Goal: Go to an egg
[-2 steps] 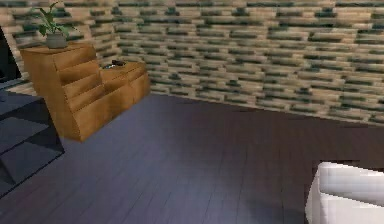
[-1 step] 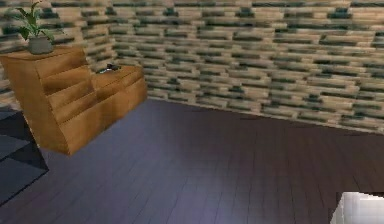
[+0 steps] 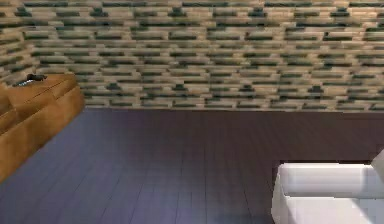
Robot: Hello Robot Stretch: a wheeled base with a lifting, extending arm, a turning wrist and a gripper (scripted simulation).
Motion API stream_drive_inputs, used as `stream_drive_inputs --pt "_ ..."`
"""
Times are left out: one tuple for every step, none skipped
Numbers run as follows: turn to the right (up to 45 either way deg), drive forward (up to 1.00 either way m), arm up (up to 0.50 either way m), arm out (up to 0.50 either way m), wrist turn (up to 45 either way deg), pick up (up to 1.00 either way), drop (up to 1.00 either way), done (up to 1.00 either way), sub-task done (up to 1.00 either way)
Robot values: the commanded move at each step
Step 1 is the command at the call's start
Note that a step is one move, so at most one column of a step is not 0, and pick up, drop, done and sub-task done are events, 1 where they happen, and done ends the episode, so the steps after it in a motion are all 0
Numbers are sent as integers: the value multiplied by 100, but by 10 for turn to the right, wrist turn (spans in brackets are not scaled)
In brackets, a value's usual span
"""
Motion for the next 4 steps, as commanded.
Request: stream_drive_inputs --pt "0 100 0 0 0 0 0 0 0" --pt "60 0 0 0 0 0 0 0 0" --pt "0 35 0 0 0 0 0 0 0" --pt "300 0 0 0 0 0 0 0 0"
